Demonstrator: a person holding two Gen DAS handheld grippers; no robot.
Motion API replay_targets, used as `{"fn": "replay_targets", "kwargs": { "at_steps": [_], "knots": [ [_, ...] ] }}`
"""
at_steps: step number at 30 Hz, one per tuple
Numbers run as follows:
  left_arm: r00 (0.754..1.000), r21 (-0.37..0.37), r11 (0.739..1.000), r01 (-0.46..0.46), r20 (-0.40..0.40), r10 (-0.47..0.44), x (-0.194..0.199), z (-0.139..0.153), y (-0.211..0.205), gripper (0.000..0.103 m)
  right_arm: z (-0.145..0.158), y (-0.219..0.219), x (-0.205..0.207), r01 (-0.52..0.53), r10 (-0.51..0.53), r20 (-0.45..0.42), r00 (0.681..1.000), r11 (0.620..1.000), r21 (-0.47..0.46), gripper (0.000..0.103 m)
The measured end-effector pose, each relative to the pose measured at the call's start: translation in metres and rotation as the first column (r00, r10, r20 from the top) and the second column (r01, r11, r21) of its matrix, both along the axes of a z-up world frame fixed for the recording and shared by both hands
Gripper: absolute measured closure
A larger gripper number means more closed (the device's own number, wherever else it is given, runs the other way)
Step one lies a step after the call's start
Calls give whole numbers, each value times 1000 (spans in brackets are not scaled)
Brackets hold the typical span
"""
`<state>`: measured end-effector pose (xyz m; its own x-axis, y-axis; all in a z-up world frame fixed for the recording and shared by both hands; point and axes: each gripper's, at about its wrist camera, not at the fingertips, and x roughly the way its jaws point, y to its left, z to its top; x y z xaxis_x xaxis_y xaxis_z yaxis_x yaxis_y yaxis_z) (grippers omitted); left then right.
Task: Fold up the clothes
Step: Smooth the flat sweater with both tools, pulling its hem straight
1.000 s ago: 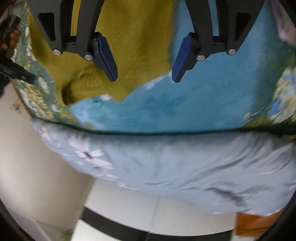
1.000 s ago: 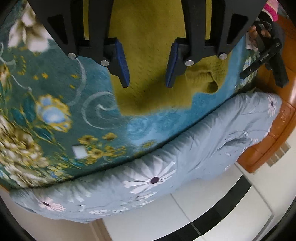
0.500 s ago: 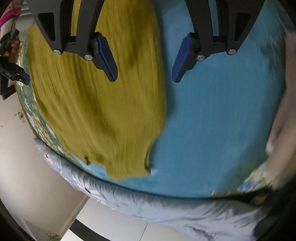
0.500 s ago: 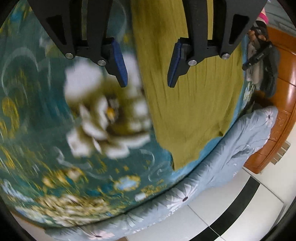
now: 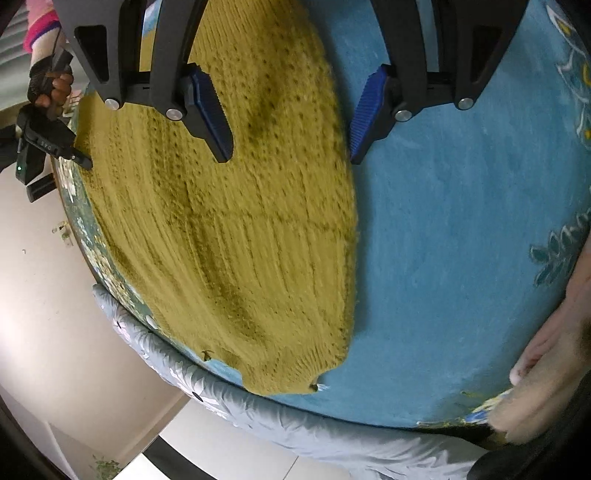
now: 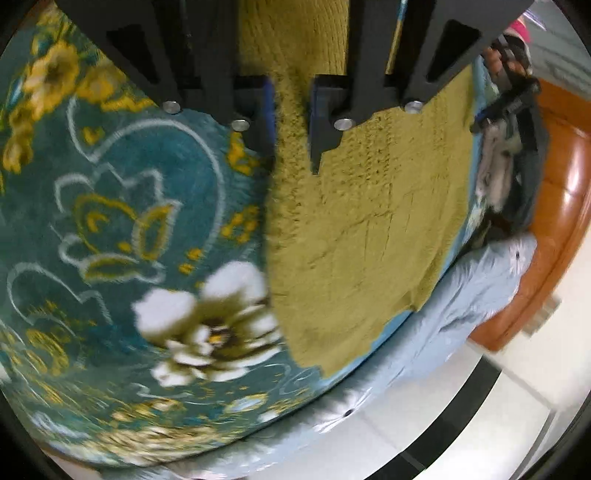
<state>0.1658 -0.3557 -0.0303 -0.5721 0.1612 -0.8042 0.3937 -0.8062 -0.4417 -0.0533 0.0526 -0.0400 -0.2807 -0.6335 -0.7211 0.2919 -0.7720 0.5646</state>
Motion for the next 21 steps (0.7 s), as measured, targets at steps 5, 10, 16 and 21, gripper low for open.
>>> {"fn": "replay_targets", "kwargs": {
  "at_steps": [5, 10, 16, 21],
  "knots": [
    [1000, 29, 1000, 10, -2, -9, 8, 1, 2, 36, 6, 23, 2, 89, -89, -13, 996, 995, -37, 92],
    [1000, 29, 999, 15, -2, -15, 14, 0, 7, 36, -9, 21, 3, 103, -101, 31, 994, 994, -39, 91],
    [1000, 54, 999, 8, -13, -8, 19, 1, 5, 36, -5, 24, 6, 90, -88, 37, 995, 994, -63, 87],
    [1000, -27, 1000, -2, -7, 2, 8, 8, -4, 36, 4, 20, 7, 65, -65, -3, 998, 998, -10, 77]
  ]
}}
